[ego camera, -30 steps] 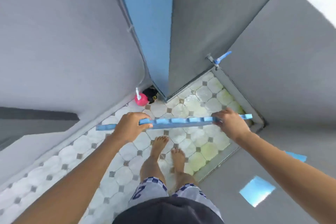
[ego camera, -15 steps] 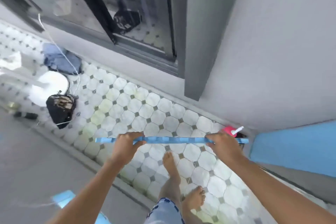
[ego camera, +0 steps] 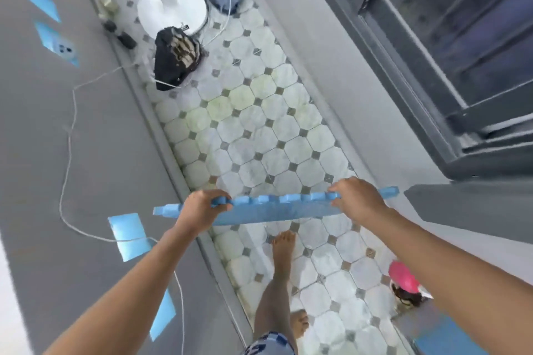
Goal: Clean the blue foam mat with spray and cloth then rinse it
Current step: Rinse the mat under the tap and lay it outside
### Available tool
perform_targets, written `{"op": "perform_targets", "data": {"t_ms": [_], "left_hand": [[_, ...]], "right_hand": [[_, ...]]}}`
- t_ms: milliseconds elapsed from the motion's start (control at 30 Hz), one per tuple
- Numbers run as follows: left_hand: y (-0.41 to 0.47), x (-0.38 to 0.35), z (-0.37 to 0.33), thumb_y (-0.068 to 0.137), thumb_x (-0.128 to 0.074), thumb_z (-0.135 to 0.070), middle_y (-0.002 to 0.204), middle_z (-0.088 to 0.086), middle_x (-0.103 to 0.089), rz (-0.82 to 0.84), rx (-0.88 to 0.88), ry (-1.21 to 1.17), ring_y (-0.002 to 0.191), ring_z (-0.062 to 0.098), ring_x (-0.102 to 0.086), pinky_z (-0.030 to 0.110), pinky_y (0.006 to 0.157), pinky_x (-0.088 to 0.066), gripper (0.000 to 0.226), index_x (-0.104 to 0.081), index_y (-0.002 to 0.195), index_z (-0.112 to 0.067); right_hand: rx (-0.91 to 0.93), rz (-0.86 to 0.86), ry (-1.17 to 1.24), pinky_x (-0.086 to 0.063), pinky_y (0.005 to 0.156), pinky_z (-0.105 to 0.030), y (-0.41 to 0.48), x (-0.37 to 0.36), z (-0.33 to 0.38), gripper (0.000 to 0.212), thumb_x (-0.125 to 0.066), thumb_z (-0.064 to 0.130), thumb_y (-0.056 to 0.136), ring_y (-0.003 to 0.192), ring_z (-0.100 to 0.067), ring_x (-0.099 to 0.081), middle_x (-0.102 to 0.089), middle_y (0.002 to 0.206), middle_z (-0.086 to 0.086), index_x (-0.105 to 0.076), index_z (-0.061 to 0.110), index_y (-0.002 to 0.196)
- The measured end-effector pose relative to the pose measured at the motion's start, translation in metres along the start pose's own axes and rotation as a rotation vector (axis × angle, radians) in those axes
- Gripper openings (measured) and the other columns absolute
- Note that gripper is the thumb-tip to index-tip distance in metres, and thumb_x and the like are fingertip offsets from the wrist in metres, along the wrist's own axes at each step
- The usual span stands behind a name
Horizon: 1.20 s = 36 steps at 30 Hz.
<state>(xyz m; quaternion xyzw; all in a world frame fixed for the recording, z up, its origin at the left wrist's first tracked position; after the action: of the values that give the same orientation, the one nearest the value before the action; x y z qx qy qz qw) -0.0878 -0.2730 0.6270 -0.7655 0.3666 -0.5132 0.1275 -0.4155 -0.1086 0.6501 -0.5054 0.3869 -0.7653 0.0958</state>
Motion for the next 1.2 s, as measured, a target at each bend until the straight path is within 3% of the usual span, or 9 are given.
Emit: {"op": "perform_targets", "data": {"t_ms": [100, 267, 400, 533, 600, 733, 867, 1067, 1200], "left_hand": [[0.034, -0.005, 0.019, 0.083, -0.083, -0.03, 0.095, -0.006, -0.078, 0.021, 0.062, -0.06, 0.09, 0.016, -0.067, 0.035, 0.085, -0.051, 0.013, -0.08, 0.095, -0.028], [0.087, -0.015, 0.04, 0.086, -0.083, -0.032, 0.082, -0.007, -0.07, 0.037, 0.096, -0.196, 0.076, 0.012, -0.058, 0.026, 0.069, -0.042, 0.015, -0.079, 0.096, -0.023], [0.133, -0.027, 0.054, 0.086, -0.082, -0.031, 0.087, 0.005, -0.074, -0.002, 0.119, -0.281, 0.074, 0.015, -0.056, 0.03, 0.069, -0.043, 0.018, -0.078, 0.096, -0.016], [0.176, -0.031, 0.067, 0.086, -0.083, -0.029, 0.078, 0.001, -0.059, -0.035, 0.131, -0.299, 0.064, 0.016, -0.046, 0.028, 0.058, -0.037, 0.027, -0.065, 0.098, -0.012], [0.191, -0.037, 0.073, 0.089, -0.08, -0.03, 0.088, 0.005, -0.061, -0.032, 0.13, -0.236, 0.072, 0.02, -0.05, 0.029, 0.059, -0.037, 0.029, -0.06, 0.101, -0.012], [0.226, -0.051, 0.086, 0.093, -0.073, -0.034, 0.112, 0.015, -0.065, -0.151, 0.125, -0.074, 0.099, 0.033, -0.06, 0.035, 0.08, -0.04, 0.033, -0.065, 0.115, -0.01], [0.262, -0.06, 0.089, 0.098, -0.064, -0.039, 0.124, 0.013, -0.062, -0.185, 0.141, 0.069, 0.118, 0.036, -0.057, 0.046, 0.098, -0.04, 0.037, -0.065, 0.127, -0.015], [0.298, -0.061, 0.076, 0.094, -0.066, -0.044, 0.145, 0.015, -0.053, -0.029, 0.165, 0.23, 0.138, 0.035, -0.044, 0.054, 0.113, -0.034, 0.065, -0.044, 0.15, -0.018], [0.271, -0.076, 0.058, 0.091, -0.067, -0.053, 0.155, 0.016, -0.04, -0.093, 0.259, 0.21, 0.146, 0.033, -0.033, 0.051, 0.114, -0.032, 0.084, -0.032, 0.157, -0.015]], "right_hand": [[0.062, 0.041, -0.083, -0.048, 0.068, -0.032, 0.06, 0.015, 0.007, 0.008, -0.071, 0.025, 0.081, 0.089, -0.028, -0.066, -0.066, 0.088, -0.002, -0.07, 0.024, 0.089], [0.118, 0.076, -0.126, -0.042, 0.076, -0.03, 0.152, 0.042, 0.019, 0.036, -0.077, 0.028, 0.083, 0.105, -0.03, -0.063, -0.066, 0.116, -0.006, -0.071, 0.027, 0.119], [0.137, 0.02, -0.146, -0.046, 0.083, -0.035, 0.215, 0.045, 0.025, 0.035, -0.072, 0.024, 0.088, 0.108, -0.034, -0.06, -0.066, 0.117, -0.01, -0.068, 0.025, 0.123], [0.166, -0.011, -0.186, -0.043, 0.091, -0.036, 0.27, 0.036, 0.028, 0.034, -0.072, 0.024, 0.089, 0.118, -0.035, -0.054, -0.061, 0.123, -0.012, -0.067, 0.022, 0.122], [0.179, -0.023, -0.225, -0.04, 0.098, -0.04, 0.289, 0.022, 0.03, 0.036, -0.07, 0.021, 0.09, 0.124, -0.036, -0.047, -0.053, 0.127, -0.014, -0.064, 0.02, 0.125], [0.214, -0.232, -0.313, -0.038, 0.098, -0.045, 0.315, -0.011, 0.029, 0.047, -0.062, 0.0, 0.083, 0.122, -0.037, -0.045, -0.05, 0.126, -0.017, -0.054, 0.011, 0.128], [0.234, -0.366, -0.286, -0.04, 0.1, -0.047, 0.334, -0.03, 0.019, 0.057, -0.063, 0.0, 0.076, 0.127, -0.038, -0.042, -0.049, 0.13, -0.018, -0.049, 0.007, 0.131], [0.138, -0.305, -0.185, -0.018, 0.121, -0.05, 0.346, -0.037, 0.013, 0.075, -0.06, 0.008, 0.085, 0.151, -0.034, -0.014, -0.021, 0.161, -0.017, -0.027, 0.01, 0.153], [0.125, -0.328, -0.084, -0.028, 0.115, -0.052, 0.321, -0.052, 0.011, 0.065, -0.063, 0.011, 0.083, 0.146, -0.034, -0.023, -0.032, 0.154, -0.018, -0.04, 0.006, 0.144]]}}
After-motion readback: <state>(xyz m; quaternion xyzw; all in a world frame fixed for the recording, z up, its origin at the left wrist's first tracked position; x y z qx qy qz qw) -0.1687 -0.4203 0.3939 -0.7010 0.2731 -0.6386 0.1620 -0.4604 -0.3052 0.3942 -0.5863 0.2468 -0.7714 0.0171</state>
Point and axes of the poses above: each hand's wrist, its own y-axis towards the middle knuckle, its own x-axis out of the back of the hand, z = x × y, the point moved 1 cm from there along y, towards the middle knuckle
